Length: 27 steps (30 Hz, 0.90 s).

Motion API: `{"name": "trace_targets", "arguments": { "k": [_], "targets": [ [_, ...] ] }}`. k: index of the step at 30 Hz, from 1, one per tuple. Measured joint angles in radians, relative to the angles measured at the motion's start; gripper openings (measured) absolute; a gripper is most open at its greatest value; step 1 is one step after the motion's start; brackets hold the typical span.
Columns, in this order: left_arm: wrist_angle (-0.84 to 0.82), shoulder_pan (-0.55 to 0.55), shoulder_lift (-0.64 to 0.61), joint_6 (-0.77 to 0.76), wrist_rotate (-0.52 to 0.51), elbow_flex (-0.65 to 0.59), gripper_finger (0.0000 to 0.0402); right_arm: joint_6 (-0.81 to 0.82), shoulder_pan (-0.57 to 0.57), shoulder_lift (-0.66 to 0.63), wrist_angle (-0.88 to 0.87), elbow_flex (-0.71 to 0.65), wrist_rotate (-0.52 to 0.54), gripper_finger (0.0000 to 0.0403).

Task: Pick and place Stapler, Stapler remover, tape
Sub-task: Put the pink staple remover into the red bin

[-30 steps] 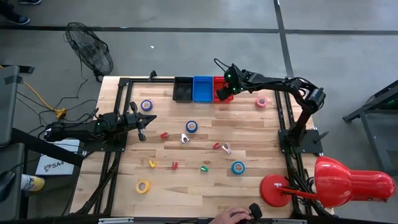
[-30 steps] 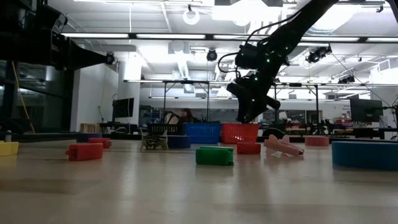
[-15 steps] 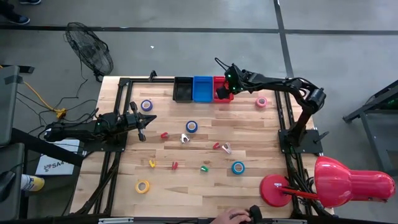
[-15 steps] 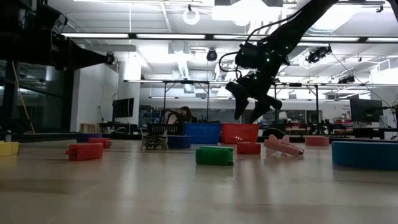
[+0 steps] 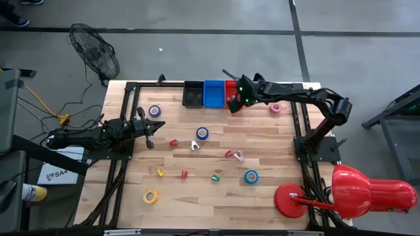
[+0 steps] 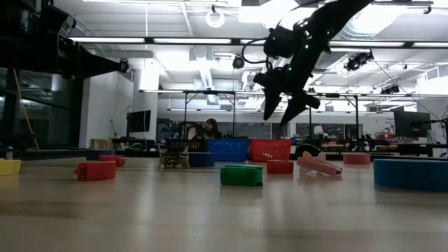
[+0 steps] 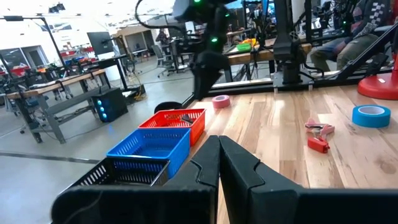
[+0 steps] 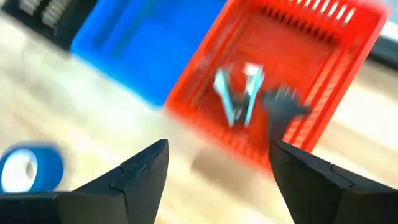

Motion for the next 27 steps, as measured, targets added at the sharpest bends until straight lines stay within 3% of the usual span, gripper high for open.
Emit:
{"name": "trace_targets", "arguments": {
  "k": [16, 27],
  "targets": [
    [0.000, 0.000, 0.000, 0.000, 0.001, 0.000, 0.0003, 0.296, 0.282, -0.024, -0.327, 0.000, 0.040, 0.0268],
    [0.000, 0.000, 0.000, 0.000, 0.002, 0.000, 0.0003, 0.440, 0.524, -0.024, -0.434, 0.000, 0.073, 0.0268]
  ]
}}
